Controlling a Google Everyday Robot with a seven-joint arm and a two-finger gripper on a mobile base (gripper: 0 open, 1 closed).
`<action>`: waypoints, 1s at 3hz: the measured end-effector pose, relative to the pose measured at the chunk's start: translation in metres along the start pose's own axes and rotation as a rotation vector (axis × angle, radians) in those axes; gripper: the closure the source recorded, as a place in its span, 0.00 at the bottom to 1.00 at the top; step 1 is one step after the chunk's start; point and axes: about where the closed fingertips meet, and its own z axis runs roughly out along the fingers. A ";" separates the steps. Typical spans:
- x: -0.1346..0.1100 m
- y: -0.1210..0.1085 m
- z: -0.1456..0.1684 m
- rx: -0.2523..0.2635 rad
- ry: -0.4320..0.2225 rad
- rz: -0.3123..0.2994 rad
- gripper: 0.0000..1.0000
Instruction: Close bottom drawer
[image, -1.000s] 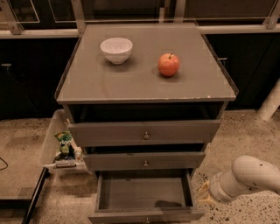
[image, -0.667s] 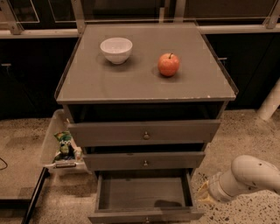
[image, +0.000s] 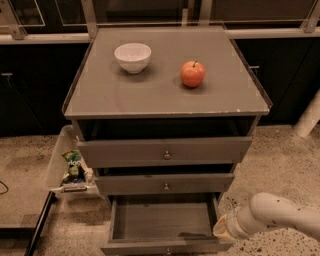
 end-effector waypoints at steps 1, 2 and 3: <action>0.002 -0.013 0.052 0.040 -0.086 0.011 1.00; 0.019 -0.028 0.105 0.055 -0.196 0.015 1.00; 0.017 -0.026 0.103 0.052 -0.192 0.015 1.00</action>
Offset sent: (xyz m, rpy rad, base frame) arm 0.0436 0.0118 -0.1442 0.2940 -0.1218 -0.0403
